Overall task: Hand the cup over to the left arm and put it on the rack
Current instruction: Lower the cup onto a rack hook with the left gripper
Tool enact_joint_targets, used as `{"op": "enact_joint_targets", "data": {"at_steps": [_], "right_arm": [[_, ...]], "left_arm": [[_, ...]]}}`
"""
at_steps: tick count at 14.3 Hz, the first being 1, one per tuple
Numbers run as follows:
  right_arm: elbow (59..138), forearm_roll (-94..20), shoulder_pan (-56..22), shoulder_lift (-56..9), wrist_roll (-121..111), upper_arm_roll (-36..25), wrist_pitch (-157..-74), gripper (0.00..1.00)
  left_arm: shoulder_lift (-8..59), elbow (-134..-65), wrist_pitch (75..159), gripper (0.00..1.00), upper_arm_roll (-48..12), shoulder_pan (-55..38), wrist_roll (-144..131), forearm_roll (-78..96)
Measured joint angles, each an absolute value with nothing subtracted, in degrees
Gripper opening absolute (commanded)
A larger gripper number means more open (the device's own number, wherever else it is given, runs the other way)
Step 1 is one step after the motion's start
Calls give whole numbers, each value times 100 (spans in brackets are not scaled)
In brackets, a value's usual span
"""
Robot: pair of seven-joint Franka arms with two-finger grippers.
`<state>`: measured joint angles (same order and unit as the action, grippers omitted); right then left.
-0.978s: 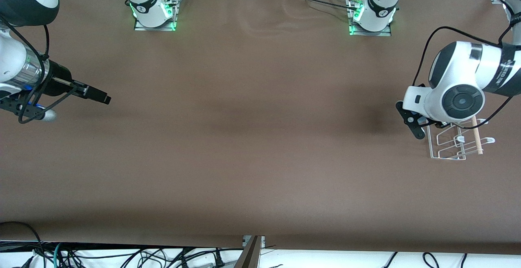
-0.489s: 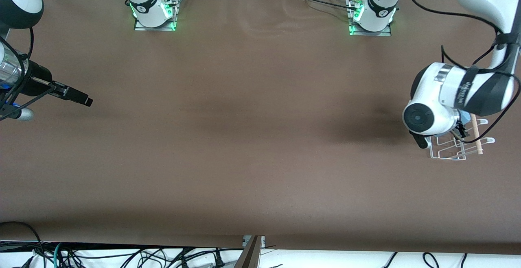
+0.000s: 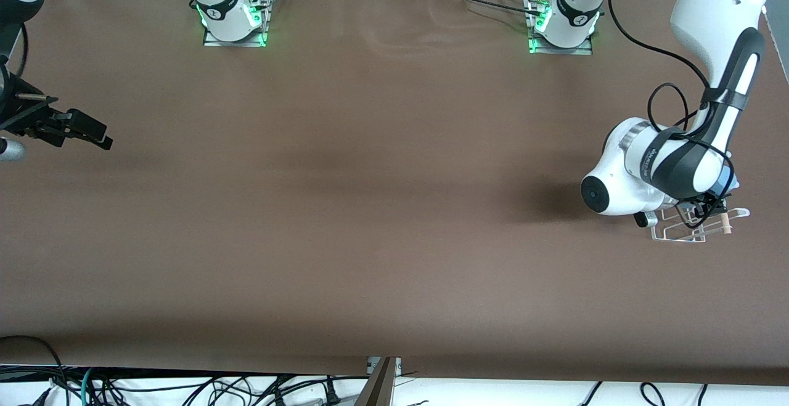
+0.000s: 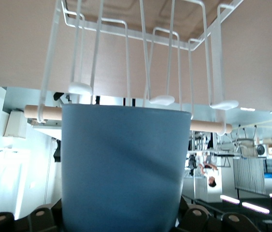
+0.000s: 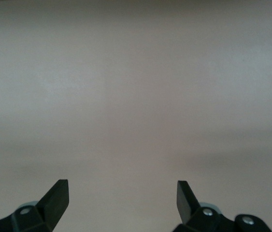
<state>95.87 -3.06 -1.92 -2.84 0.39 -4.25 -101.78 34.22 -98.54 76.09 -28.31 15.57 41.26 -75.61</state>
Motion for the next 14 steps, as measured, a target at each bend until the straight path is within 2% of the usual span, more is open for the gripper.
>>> {"op": "enact_joint_targets", "data": {"at_steps": [5,14], "right_arm": [[9634,-304,-472,-252,11,-528,-10224,99],[9563,-303,-607,-244,-106,-451,-10129,99]], "left_arm": [[3418,-10114,7299,0,-2829,1571,4120,-7756],[3417,-10350,7289,0,-2801,1745,4066,-7921]]}}
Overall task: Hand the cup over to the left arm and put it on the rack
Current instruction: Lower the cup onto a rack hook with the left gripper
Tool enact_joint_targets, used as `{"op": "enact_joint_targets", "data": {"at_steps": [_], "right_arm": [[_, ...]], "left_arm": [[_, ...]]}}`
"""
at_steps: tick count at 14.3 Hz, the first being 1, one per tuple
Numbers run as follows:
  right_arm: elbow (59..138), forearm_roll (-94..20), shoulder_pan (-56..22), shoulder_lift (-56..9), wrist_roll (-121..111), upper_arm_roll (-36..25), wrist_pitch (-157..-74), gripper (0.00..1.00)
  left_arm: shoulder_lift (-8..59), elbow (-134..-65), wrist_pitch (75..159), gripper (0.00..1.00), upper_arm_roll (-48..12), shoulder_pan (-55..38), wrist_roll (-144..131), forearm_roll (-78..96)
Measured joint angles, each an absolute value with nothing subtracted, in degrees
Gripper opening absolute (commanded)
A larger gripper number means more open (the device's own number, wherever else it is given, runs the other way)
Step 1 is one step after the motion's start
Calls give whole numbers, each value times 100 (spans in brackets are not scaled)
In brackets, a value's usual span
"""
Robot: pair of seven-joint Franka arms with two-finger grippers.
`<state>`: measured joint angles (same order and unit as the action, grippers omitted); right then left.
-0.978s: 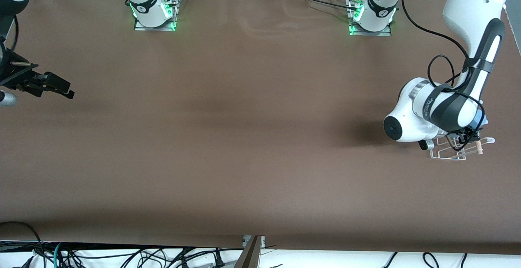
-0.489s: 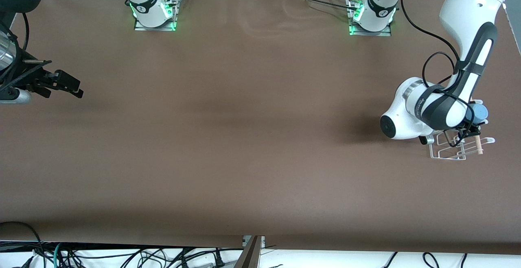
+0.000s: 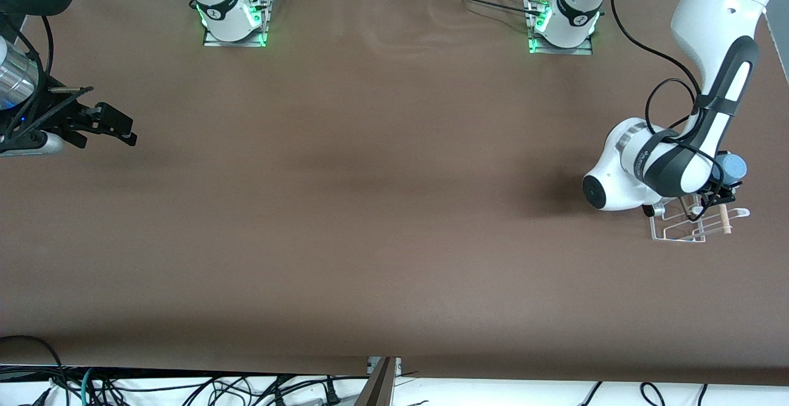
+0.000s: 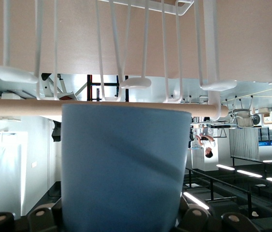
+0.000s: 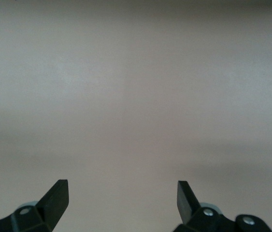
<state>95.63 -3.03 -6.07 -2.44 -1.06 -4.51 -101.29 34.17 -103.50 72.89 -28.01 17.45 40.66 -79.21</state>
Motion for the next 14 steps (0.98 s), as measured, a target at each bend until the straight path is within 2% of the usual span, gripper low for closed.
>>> {"op": "enact_joint_targets", "data": {"at_steps": [14], "right_arm": [[9509,-301,-616,-258,-106,-450,-10035,99]], "left_arm": [[3457,-10798,7318,0,-2801,1752,3292,-8250]]}}
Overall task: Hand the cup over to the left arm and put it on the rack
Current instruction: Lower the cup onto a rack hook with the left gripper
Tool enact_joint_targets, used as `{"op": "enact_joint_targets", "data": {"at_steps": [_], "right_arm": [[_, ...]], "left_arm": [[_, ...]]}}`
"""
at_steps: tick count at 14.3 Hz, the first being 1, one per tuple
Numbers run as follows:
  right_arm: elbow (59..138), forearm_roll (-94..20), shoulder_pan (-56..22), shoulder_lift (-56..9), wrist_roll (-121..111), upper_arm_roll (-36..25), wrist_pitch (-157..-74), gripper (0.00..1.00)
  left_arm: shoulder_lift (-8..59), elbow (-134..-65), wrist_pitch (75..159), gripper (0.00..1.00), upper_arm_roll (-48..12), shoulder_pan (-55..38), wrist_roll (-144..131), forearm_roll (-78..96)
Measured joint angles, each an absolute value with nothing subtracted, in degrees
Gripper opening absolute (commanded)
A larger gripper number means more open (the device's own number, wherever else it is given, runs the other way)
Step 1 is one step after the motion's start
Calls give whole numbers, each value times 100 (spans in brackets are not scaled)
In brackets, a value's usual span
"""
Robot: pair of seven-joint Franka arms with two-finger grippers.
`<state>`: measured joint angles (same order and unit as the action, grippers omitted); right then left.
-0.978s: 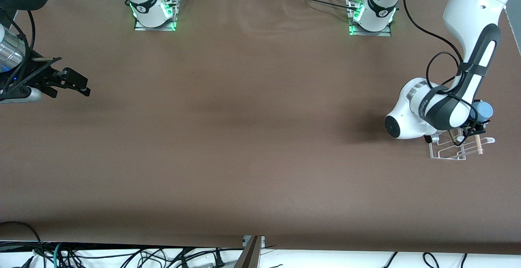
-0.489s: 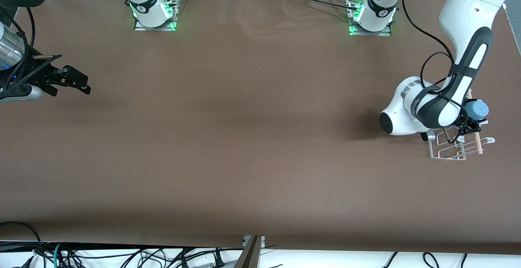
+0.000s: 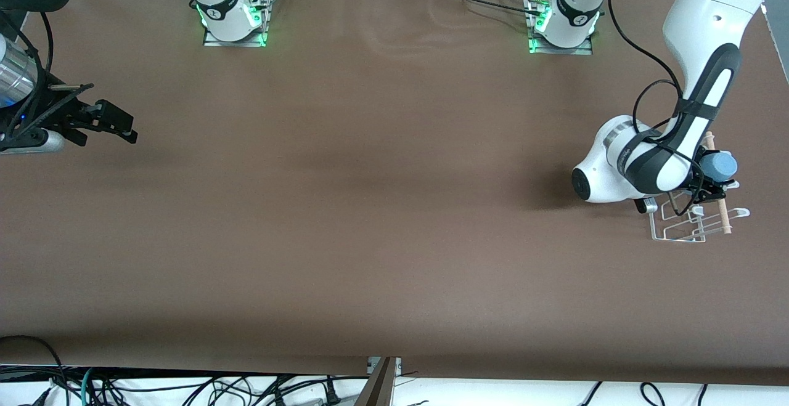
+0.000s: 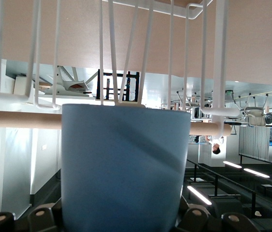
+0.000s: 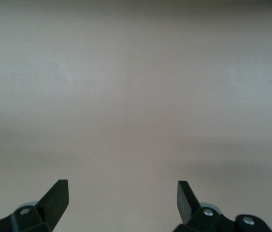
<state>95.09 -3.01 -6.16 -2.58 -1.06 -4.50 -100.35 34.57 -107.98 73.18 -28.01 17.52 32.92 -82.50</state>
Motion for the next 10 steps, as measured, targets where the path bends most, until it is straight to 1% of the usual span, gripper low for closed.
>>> {"op": "enact_joint_targets", "data": {"at_steps": [5,6,7,8,9,10], "right_arm": [[9510,-300,-612,-273,-106,-457,-10035,99],[9510,-300,-611,-280,-106,-461,-10035,99],[9510,-300,-610,-285,-106,-464,-10035,99],[9510,-300,-610,-289,-106,-467,-10035,99],[9510,-300,-610,-292,-106,-468,-10035,99],[9510,-300,-610,-297,-106,-469,-10035,99]], "left_arm": [[3563,-10805,7368,0,-2801,1779,3118,-8250],[3585,-10812,7414,3,-2798,1796,3024,-8250],[3607,-10832,7438,16,-2794,1812,2914,-8250],[3633,-10850,7442,78,-2792,1822,2812,-8250],[3661,-10860,7442,100,-2791,1830,2745,-8250],[3685,-10866,7442,100,-2791,1837,2709,-8250]]}}
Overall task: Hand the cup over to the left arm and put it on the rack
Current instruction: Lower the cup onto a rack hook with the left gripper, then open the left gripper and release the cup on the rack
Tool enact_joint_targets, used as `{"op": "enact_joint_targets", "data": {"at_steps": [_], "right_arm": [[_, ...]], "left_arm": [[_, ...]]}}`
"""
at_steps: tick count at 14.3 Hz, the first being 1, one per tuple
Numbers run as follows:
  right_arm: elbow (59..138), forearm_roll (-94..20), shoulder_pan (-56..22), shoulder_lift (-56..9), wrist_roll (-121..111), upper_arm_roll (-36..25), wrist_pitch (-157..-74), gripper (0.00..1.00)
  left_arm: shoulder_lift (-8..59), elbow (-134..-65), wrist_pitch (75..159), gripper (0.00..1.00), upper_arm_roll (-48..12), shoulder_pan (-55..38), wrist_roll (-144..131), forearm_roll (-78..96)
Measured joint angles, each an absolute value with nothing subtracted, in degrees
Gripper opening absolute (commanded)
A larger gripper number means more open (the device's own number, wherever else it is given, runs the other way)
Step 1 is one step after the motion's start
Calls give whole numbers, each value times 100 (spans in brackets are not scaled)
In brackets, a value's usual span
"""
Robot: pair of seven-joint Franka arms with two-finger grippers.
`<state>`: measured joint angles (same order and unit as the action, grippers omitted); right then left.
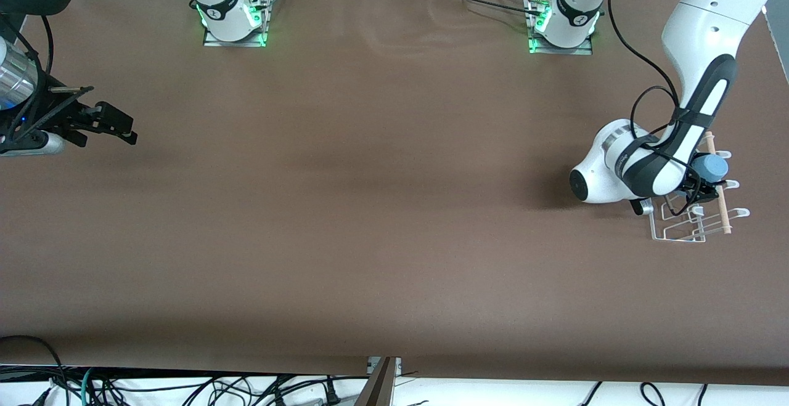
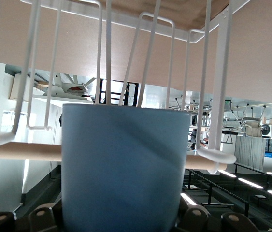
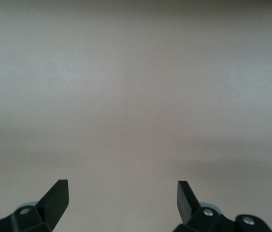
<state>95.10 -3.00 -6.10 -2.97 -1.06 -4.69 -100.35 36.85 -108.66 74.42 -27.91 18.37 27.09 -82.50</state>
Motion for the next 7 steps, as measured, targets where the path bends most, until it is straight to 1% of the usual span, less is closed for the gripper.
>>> {"op": "enact_joint_targets", "data": {"at_steps": [7], "right_arm": [[9510,-299,-596,-308,-106,-485,-10035,99]], "left_arm": [[3681,-10770,7441,100,-2809,1844,2525,-8244]]}}
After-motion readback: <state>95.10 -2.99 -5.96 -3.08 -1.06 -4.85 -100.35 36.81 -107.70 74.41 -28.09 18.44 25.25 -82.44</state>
